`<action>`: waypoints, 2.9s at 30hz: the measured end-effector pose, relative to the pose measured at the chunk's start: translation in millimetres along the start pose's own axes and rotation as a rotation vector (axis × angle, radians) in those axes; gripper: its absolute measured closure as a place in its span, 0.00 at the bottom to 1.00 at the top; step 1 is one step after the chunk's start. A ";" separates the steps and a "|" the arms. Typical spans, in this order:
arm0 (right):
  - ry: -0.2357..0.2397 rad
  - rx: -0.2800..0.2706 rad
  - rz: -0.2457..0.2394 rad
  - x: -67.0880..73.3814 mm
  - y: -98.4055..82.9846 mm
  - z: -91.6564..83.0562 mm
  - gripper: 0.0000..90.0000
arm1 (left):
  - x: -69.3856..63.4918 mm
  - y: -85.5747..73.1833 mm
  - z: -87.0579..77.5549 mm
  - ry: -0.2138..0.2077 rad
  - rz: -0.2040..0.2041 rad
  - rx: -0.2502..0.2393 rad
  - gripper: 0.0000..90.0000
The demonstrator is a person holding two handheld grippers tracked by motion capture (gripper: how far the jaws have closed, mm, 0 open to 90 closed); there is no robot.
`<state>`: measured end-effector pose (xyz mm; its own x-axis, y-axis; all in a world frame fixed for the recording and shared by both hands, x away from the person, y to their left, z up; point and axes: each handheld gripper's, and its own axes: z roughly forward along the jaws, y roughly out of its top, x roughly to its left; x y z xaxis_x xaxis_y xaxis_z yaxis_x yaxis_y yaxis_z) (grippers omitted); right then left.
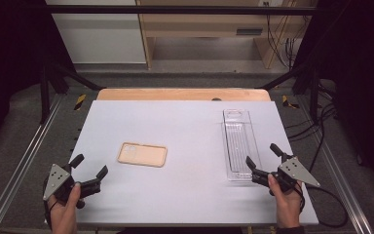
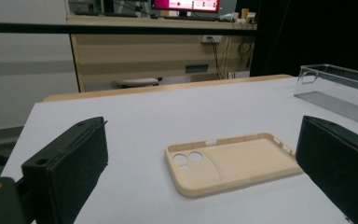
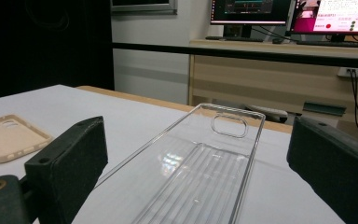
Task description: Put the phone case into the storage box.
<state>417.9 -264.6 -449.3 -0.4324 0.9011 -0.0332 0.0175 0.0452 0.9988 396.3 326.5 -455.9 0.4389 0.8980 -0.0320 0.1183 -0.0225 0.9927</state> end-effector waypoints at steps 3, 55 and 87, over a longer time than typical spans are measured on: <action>-0.003 -0.003 -0.003 0.1 0.2 -0.7 0.06 | -1.8 -0.9 2.0 0.005 -0.002 0.040 0.02; -0.057 0.010 -0.014 -4.8 -2.4 -8.1 0.03 | -53.7 45.2 132.9 -0.094 0.152 0.418 0.03; -0.058 0.032 -0.028 -3.1 -5.5 -7.3 0.04 | -100.2 27.5 167.1 -0.140 0.183 0.617 0.93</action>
<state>412.6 -270.8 -454.5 -0.3806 0.9225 -0.0642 0.0351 0.0838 0.9959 504.4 162.4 -444.8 0.6075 0.7908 0.0745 0.5012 -0.4544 0.7364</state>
